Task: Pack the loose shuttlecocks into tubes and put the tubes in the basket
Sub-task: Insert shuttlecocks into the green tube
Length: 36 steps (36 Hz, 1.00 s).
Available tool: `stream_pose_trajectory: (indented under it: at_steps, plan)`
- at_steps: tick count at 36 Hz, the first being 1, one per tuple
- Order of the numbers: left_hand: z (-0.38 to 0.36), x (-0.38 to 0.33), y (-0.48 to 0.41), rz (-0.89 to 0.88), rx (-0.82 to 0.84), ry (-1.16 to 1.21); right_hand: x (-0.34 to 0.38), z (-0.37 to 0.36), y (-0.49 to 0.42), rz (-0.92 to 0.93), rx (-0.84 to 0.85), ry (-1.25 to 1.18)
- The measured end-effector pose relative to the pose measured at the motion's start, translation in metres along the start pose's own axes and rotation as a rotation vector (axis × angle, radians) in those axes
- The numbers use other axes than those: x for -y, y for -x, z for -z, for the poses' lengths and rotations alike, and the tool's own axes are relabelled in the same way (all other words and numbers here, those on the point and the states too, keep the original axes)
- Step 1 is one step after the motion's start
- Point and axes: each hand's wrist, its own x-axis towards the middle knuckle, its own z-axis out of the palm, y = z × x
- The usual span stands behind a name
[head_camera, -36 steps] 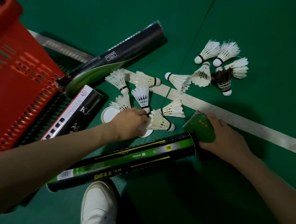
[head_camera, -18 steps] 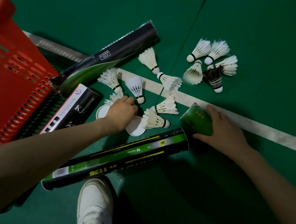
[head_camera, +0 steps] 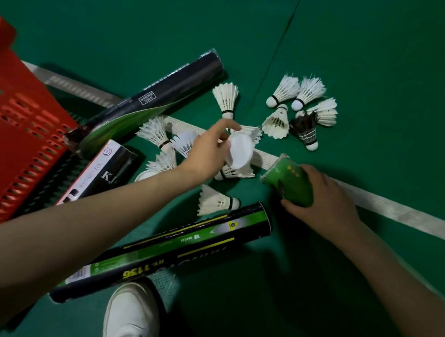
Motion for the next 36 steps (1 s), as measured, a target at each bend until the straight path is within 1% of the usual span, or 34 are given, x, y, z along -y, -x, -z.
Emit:
stream_pose_trajectory:
  at_steps: [1, 3, 5, 7, 9, 12, 15, 18, 20, 23, 24, 26, 33, 34, 36]
  plan:
    - [-0.006, -0.002, -0.002, 0.089, 0.042, 0.139, 0.002, 0.002, 0.000, 0.007, -0.016, -0.018]
    - [-0.015, -0.007, -0.007, 0.227, 0.064, 0.359, 0.006, 0.006, 0.001, 0.028, -0.046, -0.041]
    - [-0.019, -0.010, -0.013, 0.300, 0.052, 0.453, 0.010, 0.009, 0.003, 0.048, -0.070, -0.044]
    - [-0.021, -0.014, -0.016, 0.306, 0.081, 0.469, 0.014, 0.012, 0.005, 0.073, -0.095, -0.049]
    - [-0.023, -0.019, -0.017, 0.266, 0.136, 0.460, 0.017, 0.014, 0.005, 0.099, -0.122, -0.064]
    - [-0.031, -0.028, -0.013, 0.245, 0.190, 0.511, 0.019, 0.016, 0.004, 0.130, -0.141, -0.057]
    - [-0.038, -0.033, -0.012, 0.244, 0.206, 0.523, 0.020, 0.018, 0.004, 0.142, -0.156, -0.061]
    - [-0.039, -0.040, -0.007, 0.261, 0.271, 0.552, 0.020, 0.019, 0.003, 0.159, -0.175, -0.086]
    - [-0.040, -0.036, -0.010, 0.256, 0.310, 0.543, 0.019, 0.019, 0.003, 0.176, -0.193, -0.090]
    - [-0.041, -0.034, -0.013, 0.239, 0.370, 0.444, 0.017, 0.020, 0.003, 0.180, -0.205, -0.090]
    - [-0.041, -0.034, -0.014, 0.242, 0.363, 0.433, 0.018, 0.020, 0.003, 0.181, -0.206, -0.087]
    - [-0.041, -0.039, -0.013, 0.267, 0.324, 0.484, 0.018, 0.018, 0.003, 0.190, -0.216, -0.082]
    - [-0.039, -0.040, -0.016, 0.330, 0.105, 0.567, 0.021, 0.015, 0.002, 0.200, -0.224, -0.083]
    - [-0.036, -0.040, -0.017, 0.340, 0.109, 0.613, 0.020, 0.016, 0.002, 0.198, -0.224, -0.088]
    - [-0.031, -0.039, -0.020, 0.341, 0.177, 0.703, 0.018, 0.016, 0.002, 0.193, -0.232, -0.092]
